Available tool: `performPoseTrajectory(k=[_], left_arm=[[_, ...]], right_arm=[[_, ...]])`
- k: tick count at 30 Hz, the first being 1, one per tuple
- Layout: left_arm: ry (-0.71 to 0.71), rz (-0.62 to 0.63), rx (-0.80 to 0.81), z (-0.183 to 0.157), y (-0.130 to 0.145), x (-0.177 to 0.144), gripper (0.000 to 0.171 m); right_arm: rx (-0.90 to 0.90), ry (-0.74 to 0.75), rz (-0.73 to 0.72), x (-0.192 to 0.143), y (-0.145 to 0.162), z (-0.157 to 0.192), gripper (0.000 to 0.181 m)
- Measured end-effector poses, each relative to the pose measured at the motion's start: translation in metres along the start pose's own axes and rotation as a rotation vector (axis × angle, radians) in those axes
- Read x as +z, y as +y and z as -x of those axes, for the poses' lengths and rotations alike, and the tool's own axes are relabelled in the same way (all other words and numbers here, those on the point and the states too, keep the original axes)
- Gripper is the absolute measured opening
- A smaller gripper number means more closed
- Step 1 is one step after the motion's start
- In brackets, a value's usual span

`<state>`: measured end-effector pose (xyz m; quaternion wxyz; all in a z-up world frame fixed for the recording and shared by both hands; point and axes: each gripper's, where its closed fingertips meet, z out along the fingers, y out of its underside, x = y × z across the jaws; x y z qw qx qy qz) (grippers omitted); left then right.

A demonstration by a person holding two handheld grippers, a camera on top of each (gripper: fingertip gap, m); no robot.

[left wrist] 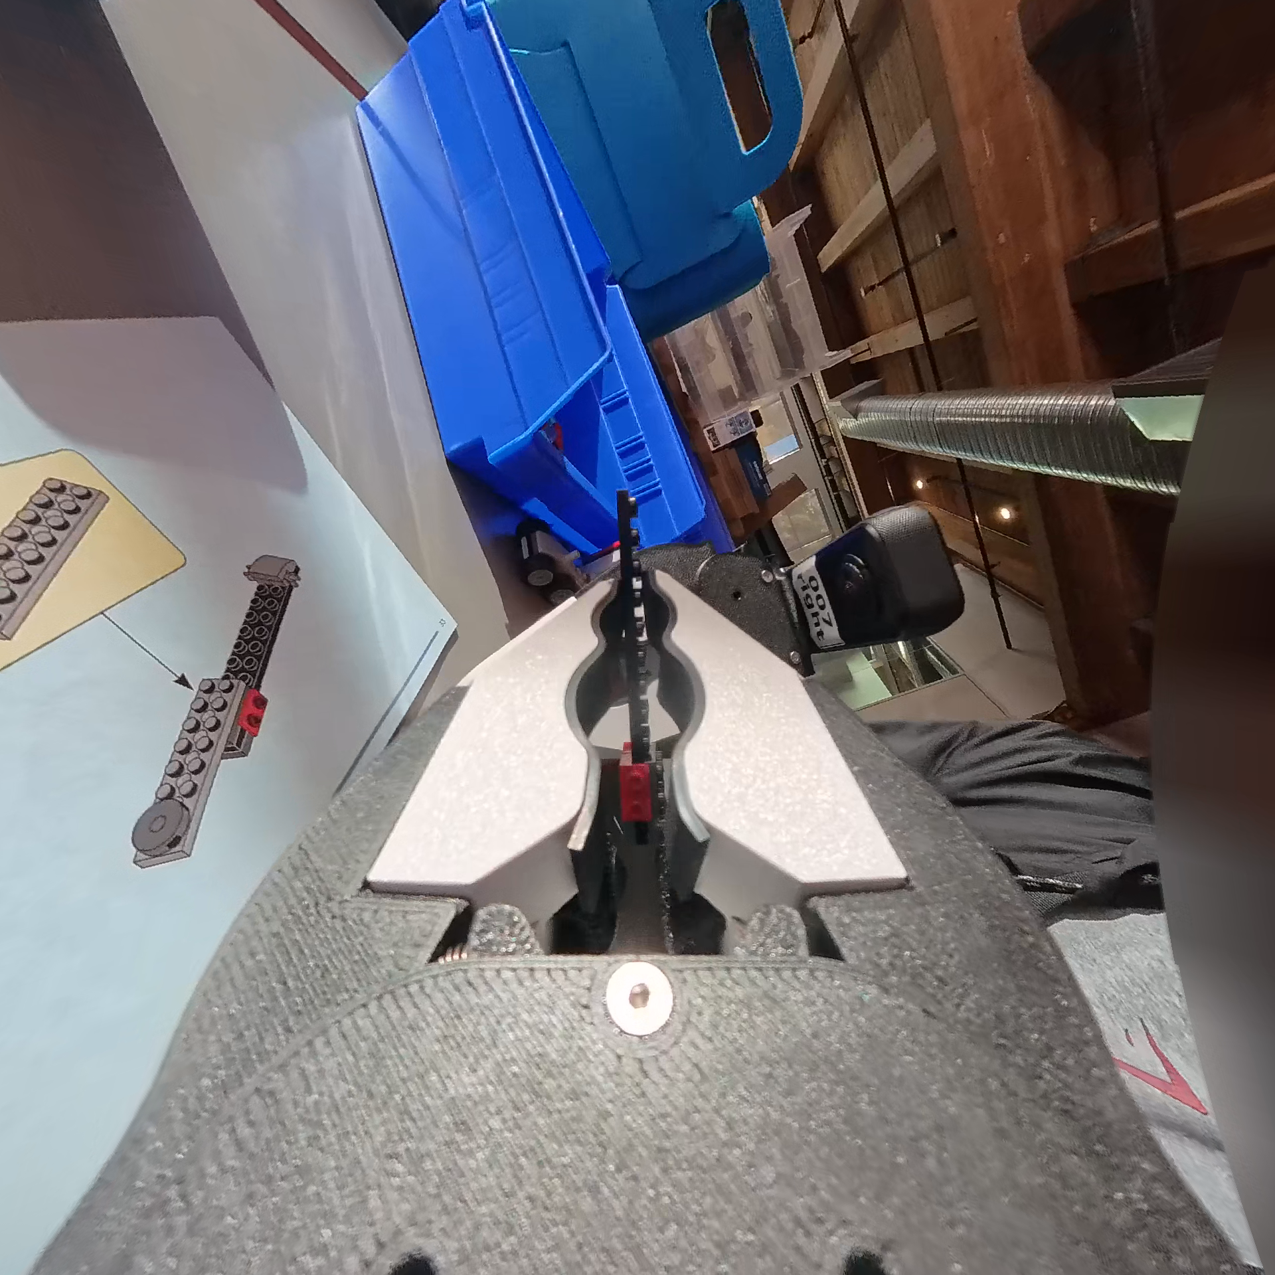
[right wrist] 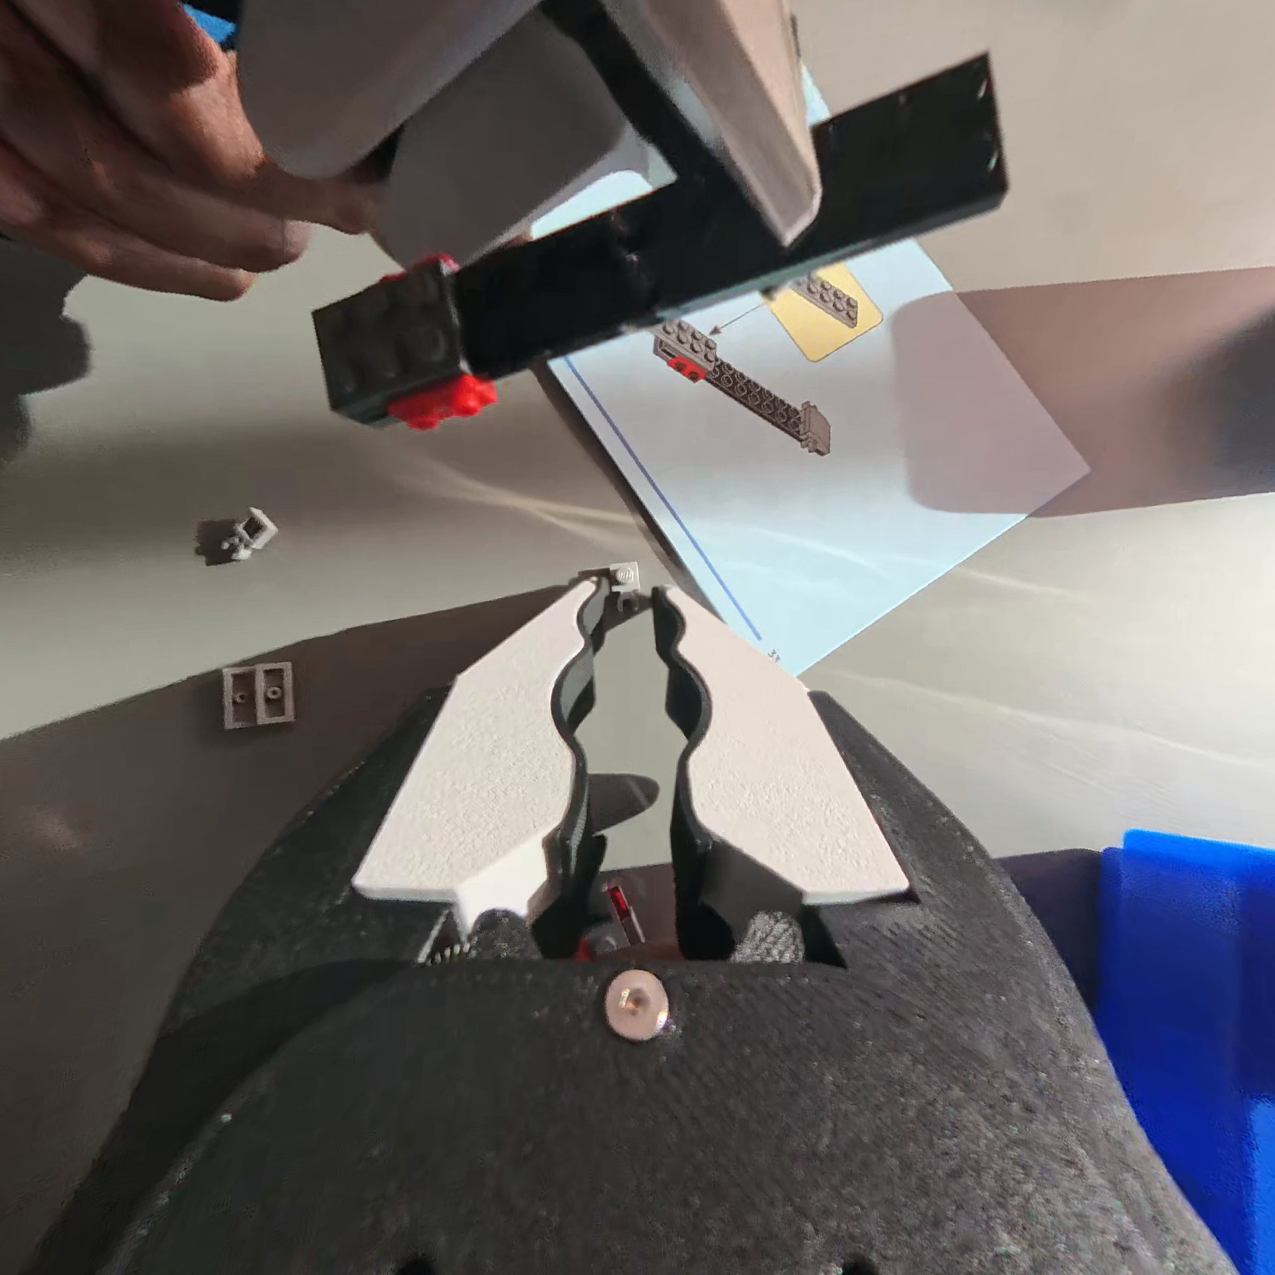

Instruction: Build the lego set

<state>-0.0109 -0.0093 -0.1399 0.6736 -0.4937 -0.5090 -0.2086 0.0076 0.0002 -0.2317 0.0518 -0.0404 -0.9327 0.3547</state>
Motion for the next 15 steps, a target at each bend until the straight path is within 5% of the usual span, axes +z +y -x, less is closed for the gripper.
performPoseTrajectory(k=[7, 15], left_arm=[[-0.005, 0.007, -0.053, 0.006, 0.004, 0.002, 0.006], [0.002, 0.029, -0.12, 0.009, 0.017, 0.011, 0.005]], right_arm=[[-0.01, 0.008, -0.023, -0.006, -0.003, 0.001, 0.009], [-0.02, 0.145, -0.237, -0.064, -0.04, -0.018, 0.009]])
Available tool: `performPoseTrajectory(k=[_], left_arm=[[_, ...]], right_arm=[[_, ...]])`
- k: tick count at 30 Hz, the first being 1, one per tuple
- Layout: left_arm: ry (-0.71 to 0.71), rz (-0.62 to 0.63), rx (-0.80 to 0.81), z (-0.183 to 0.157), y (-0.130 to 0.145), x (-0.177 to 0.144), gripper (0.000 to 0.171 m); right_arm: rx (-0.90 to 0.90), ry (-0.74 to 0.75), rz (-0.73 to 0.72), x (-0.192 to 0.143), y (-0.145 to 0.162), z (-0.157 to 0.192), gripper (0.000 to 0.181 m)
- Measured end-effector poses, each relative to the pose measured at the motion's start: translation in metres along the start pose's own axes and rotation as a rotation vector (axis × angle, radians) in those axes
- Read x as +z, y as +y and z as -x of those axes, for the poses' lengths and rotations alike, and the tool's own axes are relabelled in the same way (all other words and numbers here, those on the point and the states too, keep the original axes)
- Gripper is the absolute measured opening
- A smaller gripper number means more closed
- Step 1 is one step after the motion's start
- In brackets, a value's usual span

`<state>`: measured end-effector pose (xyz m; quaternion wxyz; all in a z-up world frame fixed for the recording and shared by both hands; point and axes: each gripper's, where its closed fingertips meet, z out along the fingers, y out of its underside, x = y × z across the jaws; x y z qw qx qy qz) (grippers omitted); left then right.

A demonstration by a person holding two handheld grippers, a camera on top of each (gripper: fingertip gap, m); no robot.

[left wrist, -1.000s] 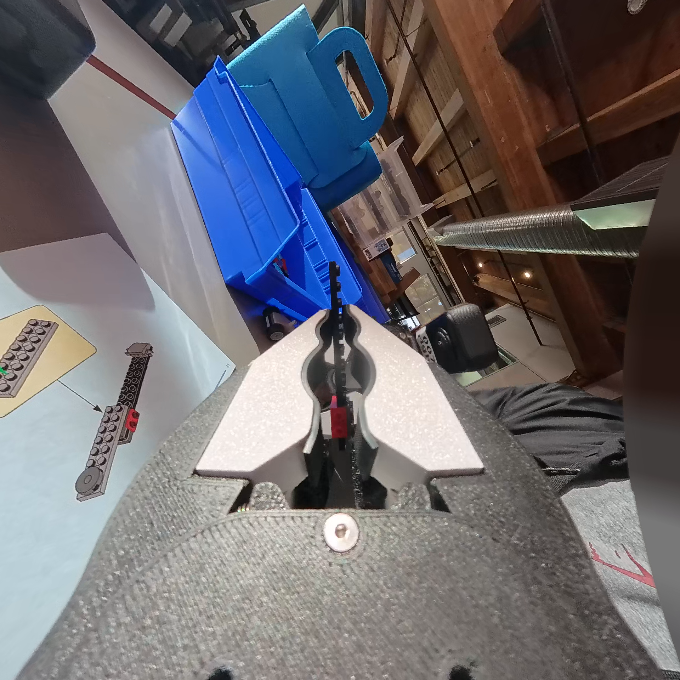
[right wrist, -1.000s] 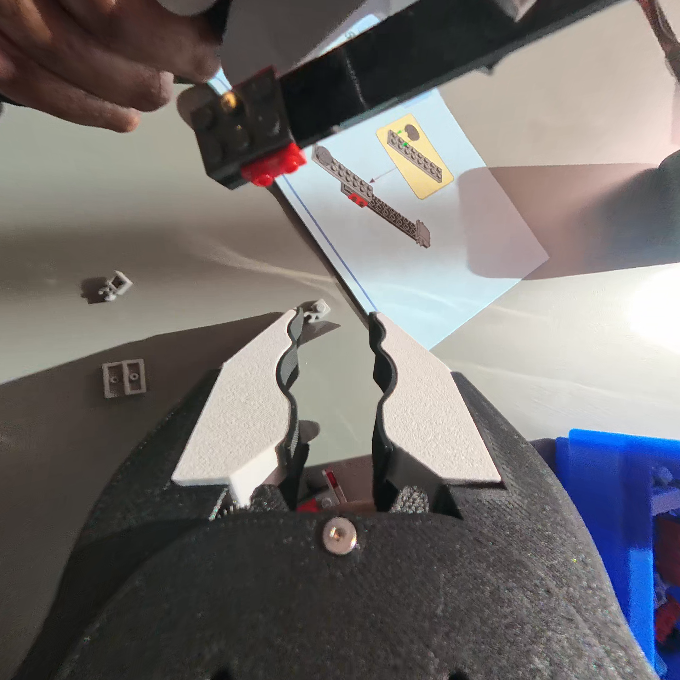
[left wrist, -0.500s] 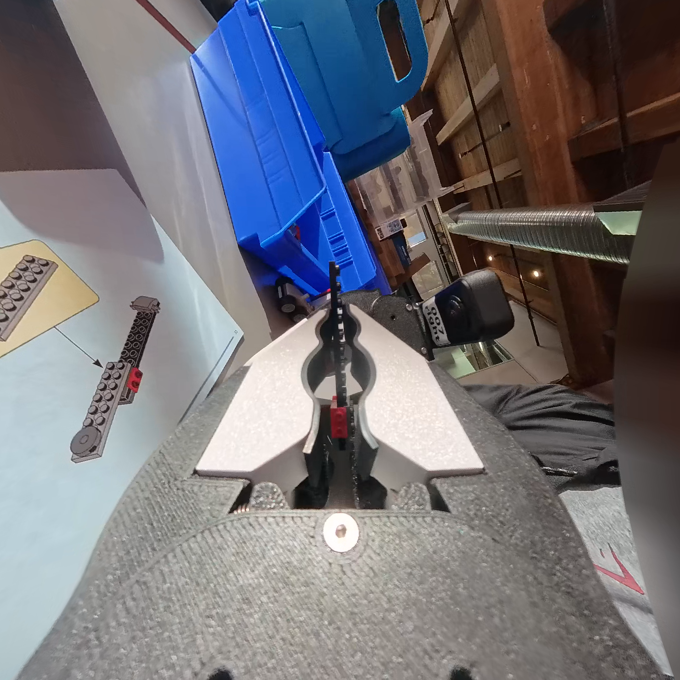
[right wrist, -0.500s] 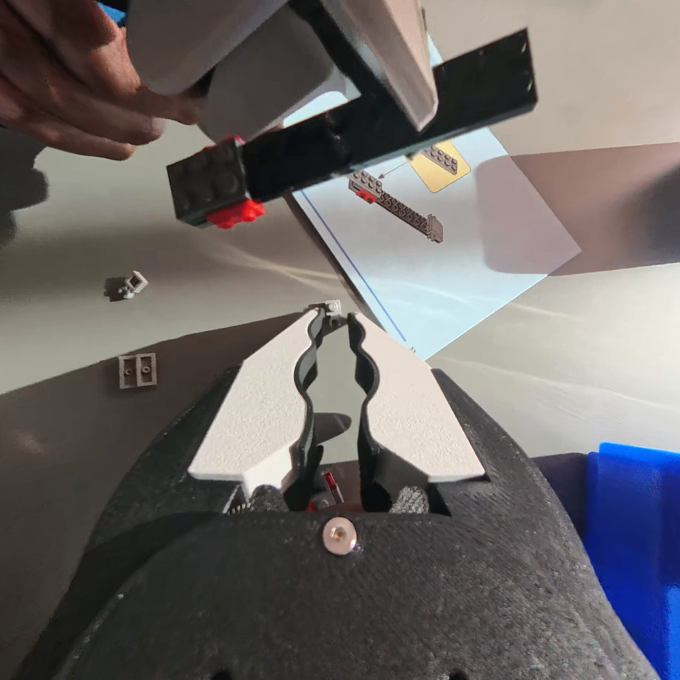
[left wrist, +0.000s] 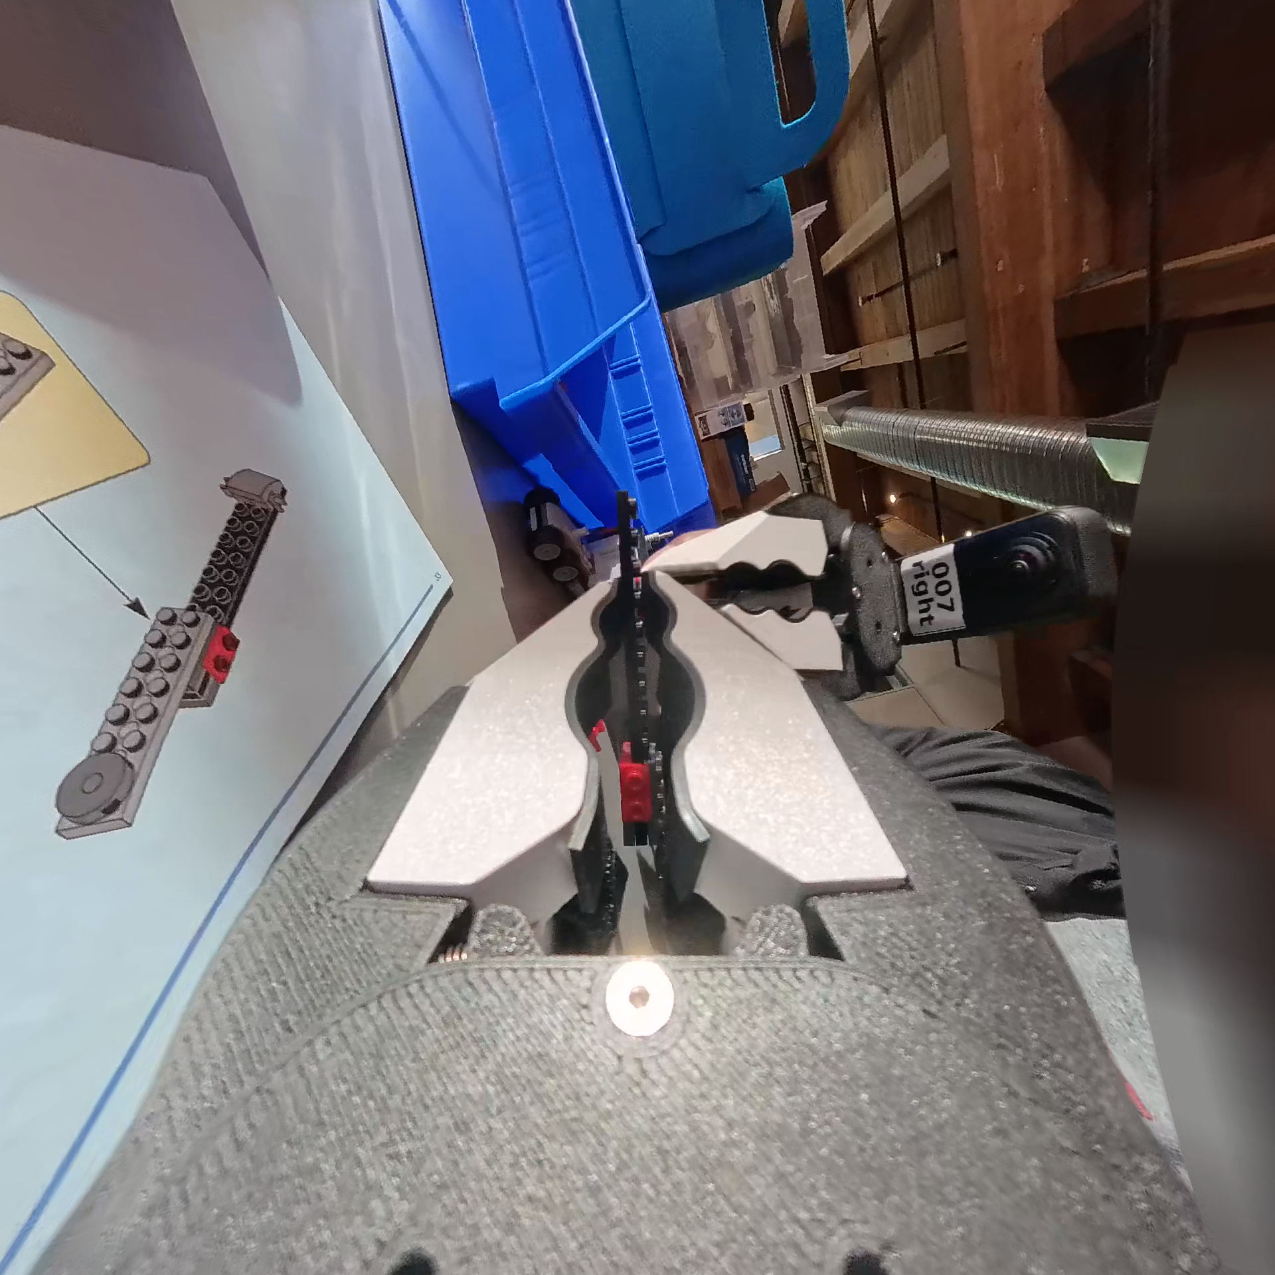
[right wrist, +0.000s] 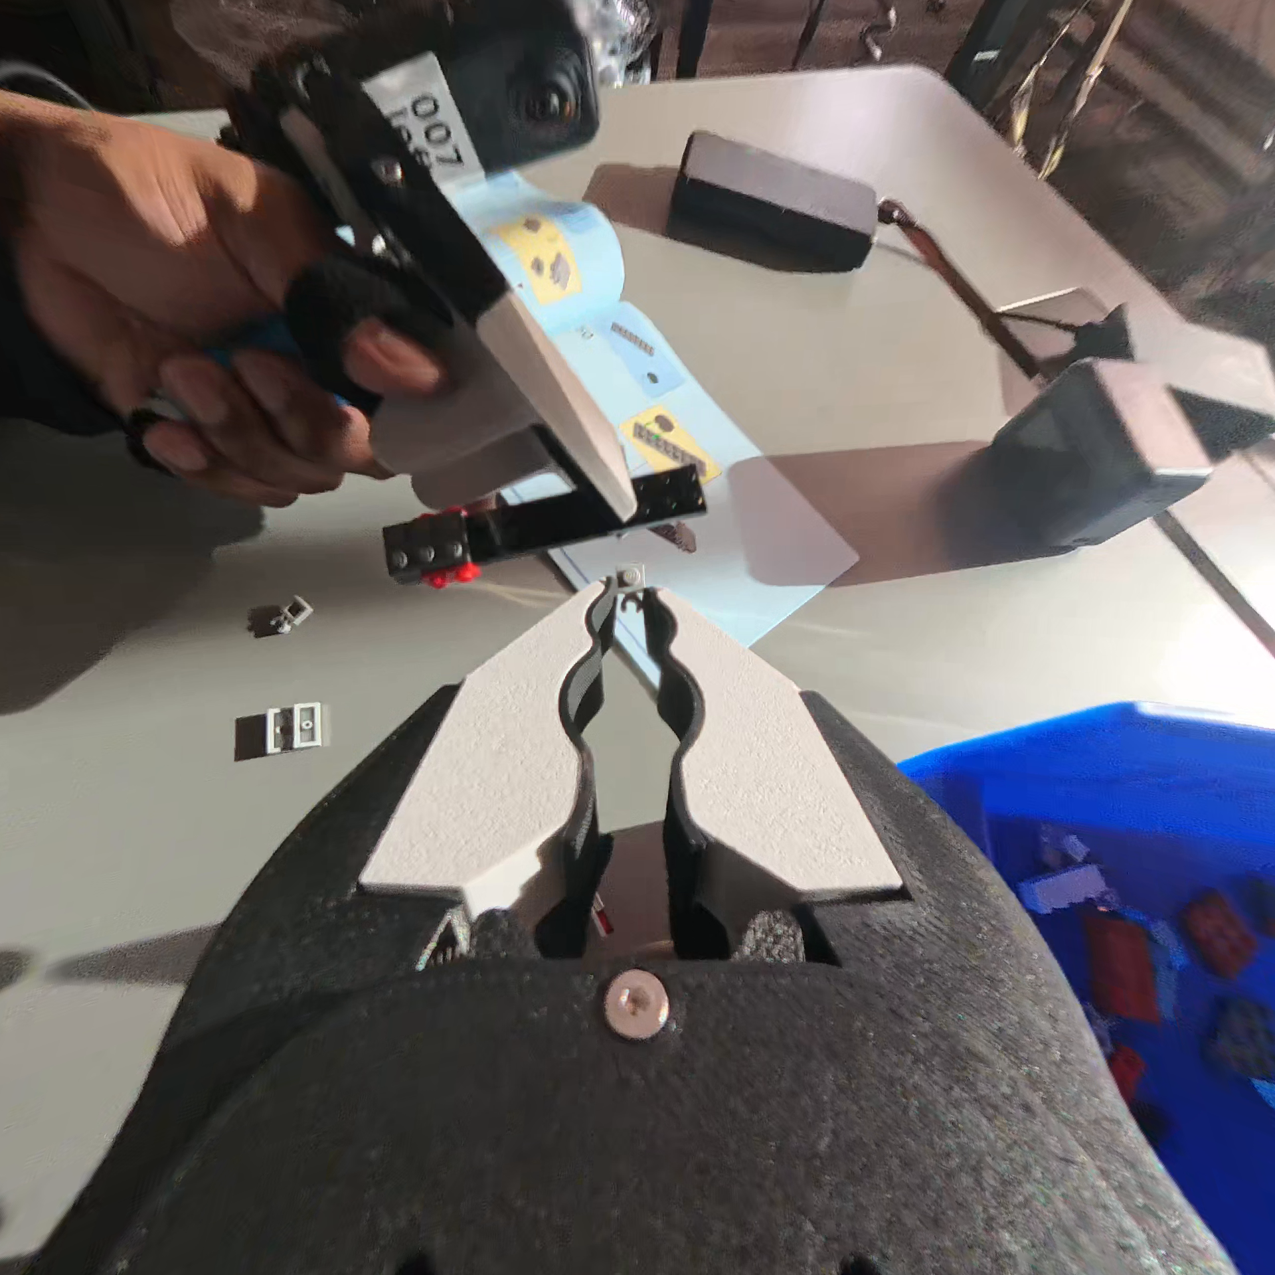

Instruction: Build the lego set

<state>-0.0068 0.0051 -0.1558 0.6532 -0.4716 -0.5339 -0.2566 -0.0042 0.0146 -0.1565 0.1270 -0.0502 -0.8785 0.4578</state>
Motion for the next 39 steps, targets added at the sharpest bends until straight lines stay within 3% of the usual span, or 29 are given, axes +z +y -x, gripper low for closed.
performPoseTrajectory(k=[9, 14, 22, 33, 39], left_arm=[[0.046, 0.038, -0.136, 0.001, 0.024, 0.02, 0.006], [0.037, 0.066, -0.126, 0.003, 0.031, 0.023, 0.006], [0.02, 0.089, -0.057, 0.002, 0.033, 0.023, 0.006], [-0.046, 0.15, 0.173, 0.0, 0.036, 0.023, 0.007], [-0.023, 0.168, 0.195, -0.002, 0.037, 0.021, 0.008]], right_arm=[[-0.035, 0.008, 0.024, -0.01, 0.006, -0.002, 0.009], [-0.04, -0.01, 0.06, -0.009, 0.014, 0.0, 0.009], [-0.062, -0.015, 0.079, -0.008, 0.018, 0.001, 0.009], [-0.157, 0.013, 0.075, -0.009, 0.015, 0.003, 0.009], [-0.21, 0.029, 0.068, -0.01, 0.013, 0.005, 0.008]])
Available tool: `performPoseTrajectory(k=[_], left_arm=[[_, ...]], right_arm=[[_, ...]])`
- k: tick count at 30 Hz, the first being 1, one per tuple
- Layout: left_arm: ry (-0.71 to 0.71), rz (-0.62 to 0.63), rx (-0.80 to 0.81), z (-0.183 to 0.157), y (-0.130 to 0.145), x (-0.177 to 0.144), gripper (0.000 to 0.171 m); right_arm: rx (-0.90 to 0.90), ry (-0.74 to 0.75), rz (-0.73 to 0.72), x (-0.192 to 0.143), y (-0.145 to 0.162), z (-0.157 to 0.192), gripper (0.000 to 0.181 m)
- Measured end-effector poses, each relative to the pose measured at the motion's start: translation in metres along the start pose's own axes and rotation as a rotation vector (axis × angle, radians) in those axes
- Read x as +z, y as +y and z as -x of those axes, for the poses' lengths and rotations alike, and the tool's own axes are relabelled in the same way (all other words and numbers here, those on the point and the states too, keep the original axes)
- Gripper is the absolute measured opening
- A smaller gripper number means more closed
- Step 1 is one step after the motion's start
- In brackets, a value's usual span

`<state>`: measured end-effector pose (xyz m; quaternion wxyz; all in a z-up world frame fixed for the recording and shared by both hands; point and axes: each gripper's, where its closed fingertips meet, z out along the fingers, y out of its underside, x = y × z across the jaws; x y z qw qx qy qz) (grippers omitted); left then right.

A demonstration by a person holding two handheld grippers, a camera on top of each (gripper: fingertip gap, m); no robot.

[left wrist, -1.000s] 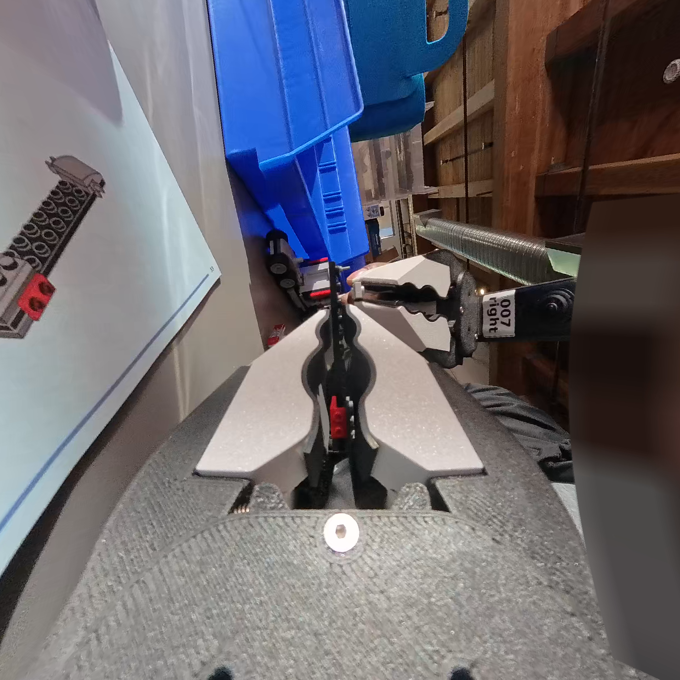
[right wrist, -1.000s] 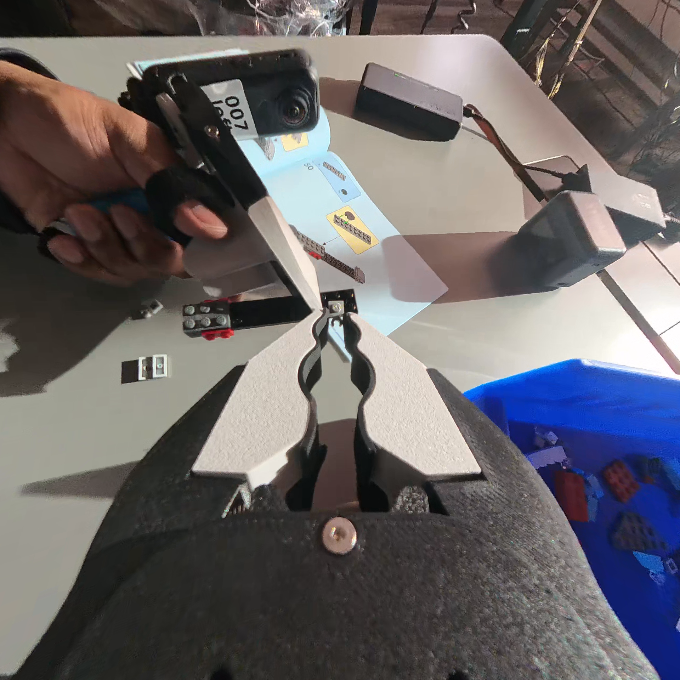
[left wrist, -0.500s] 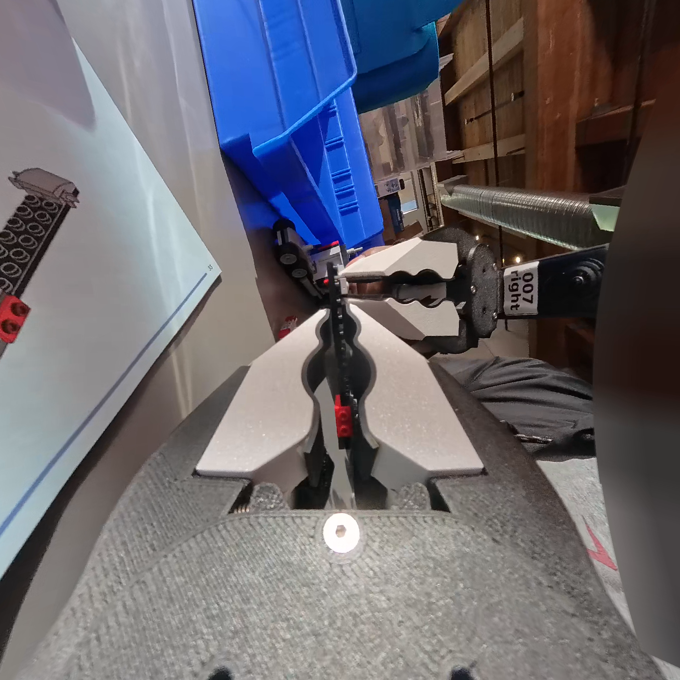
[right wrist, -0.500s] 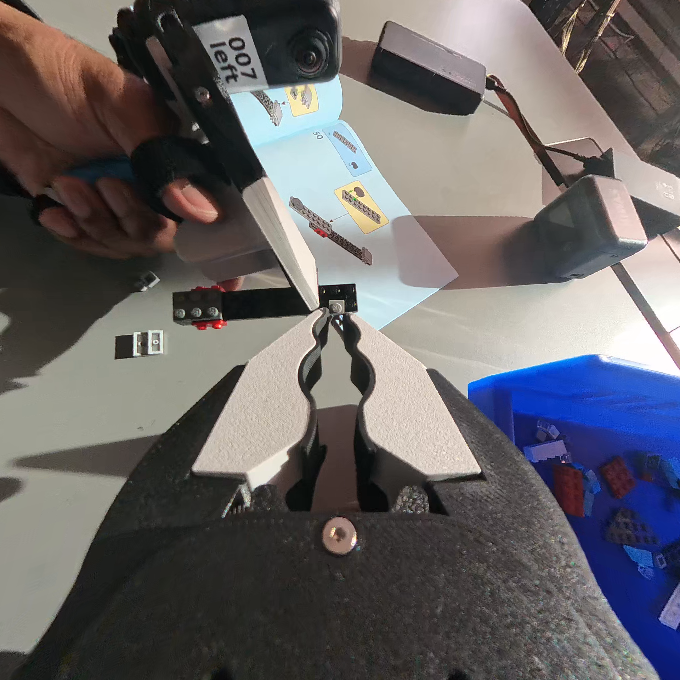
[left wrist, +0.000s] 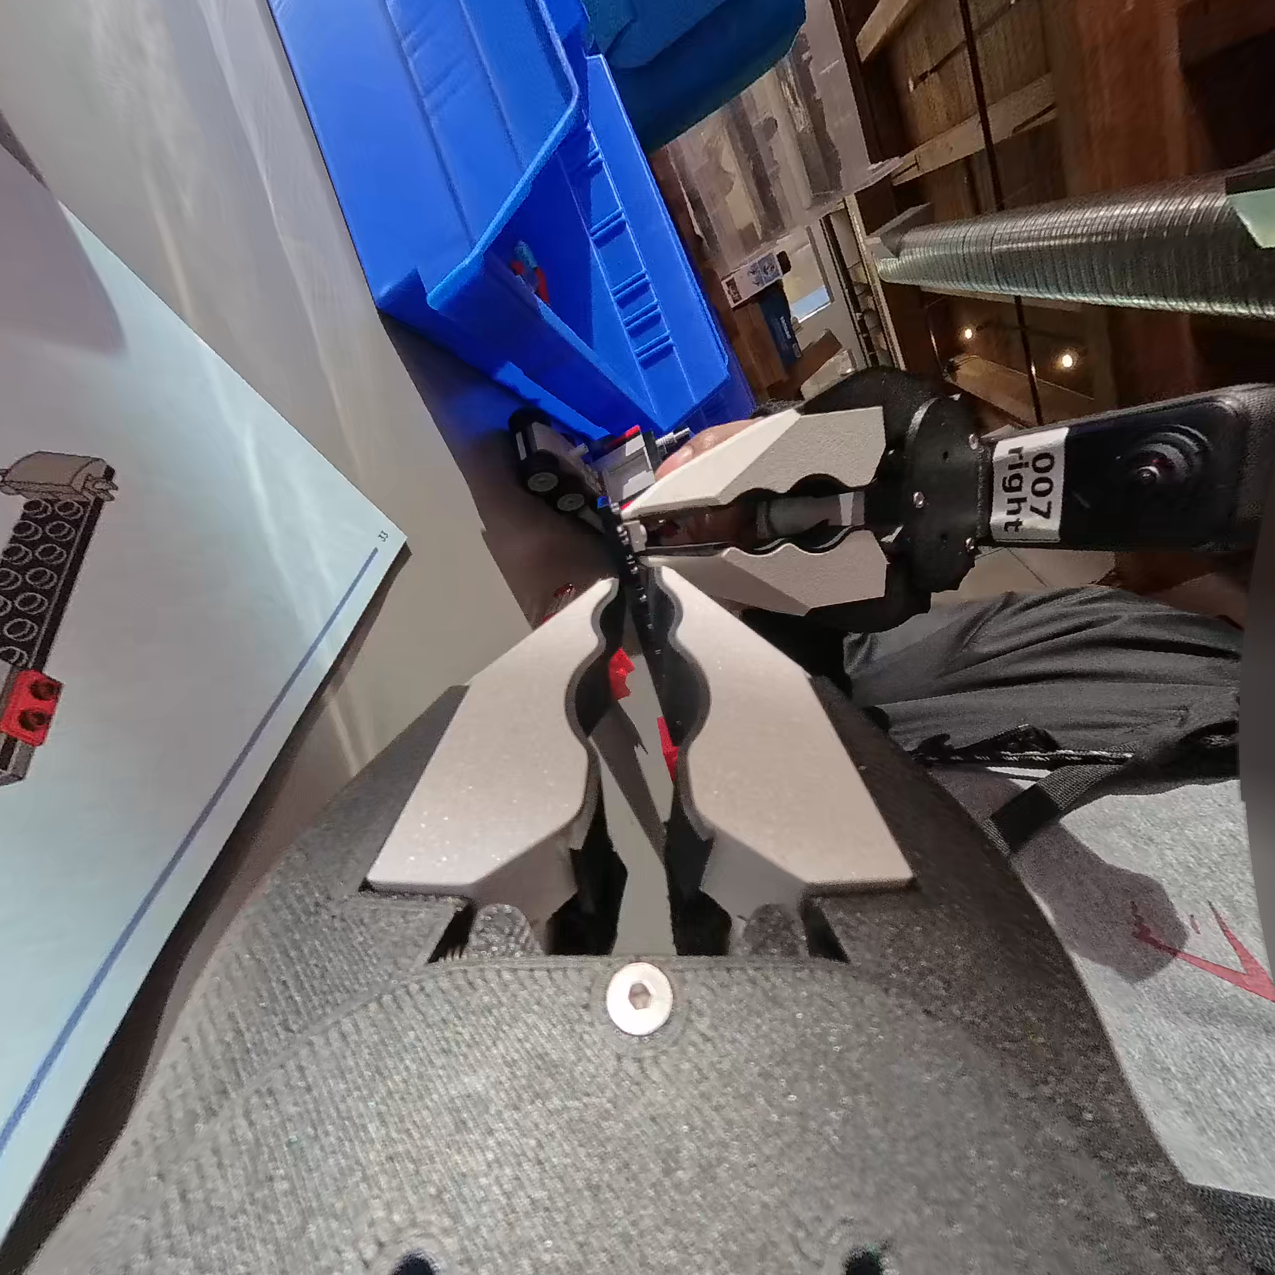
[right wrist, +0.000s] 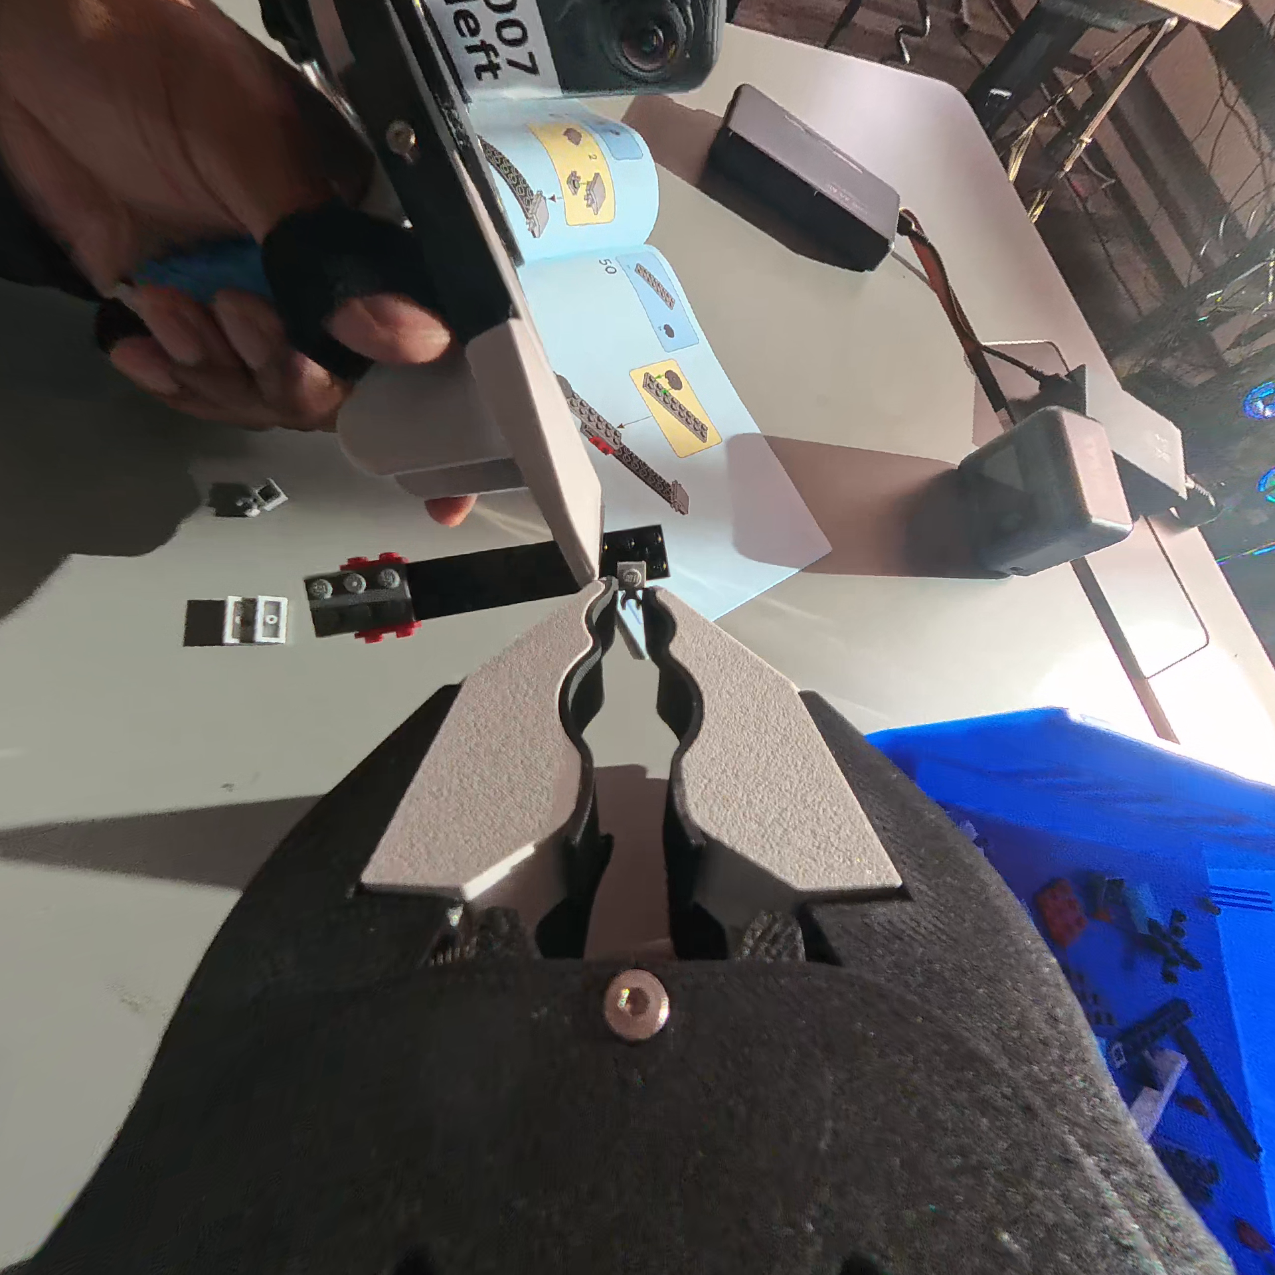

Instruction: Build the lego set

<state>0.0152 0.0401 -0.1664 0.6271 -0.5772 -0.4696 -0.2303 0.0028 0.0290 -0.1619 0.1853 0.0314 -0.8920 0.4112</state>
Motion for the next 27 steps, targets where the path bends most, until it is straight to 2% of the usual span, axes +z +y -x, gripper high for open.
performPoseTrajectory(k=[4, 15, 18, 25, 27], left_arm=[[0.066, -0.009, -0.059, -0.004, -0.001, -0.001, 0.008], [0.104, 0.009, -0.054, -0.01, -0.001, -0.002, 0.011], [0.12, 0.004, -0.066, -0.012, -0.002, -0.003, 0.017], [0.105, 0.001, -0.068, -0.011, -0.004, -0.004, 0.01], [0.119, -0.003, -0.089, -0.012, -0.004, -0.003, 0.008]], right_arm=[[-0.016, 0.008, -0.015, -0.002, -0.003, 0.0, 0.008], [-0.04, 0.005, -0.028, -0.005, -0.006, 0.001, 0.008], [-0.049, -0.004, -0.025, -0.004, -0.005, 0.003, 0.008], [-0.066, -0.003, -0.02, -0.002, -0.005, 0.004, 0.008], [-0.063, -0.009, -0.023, -0.002, -0.005, 0.005, 0.001]])
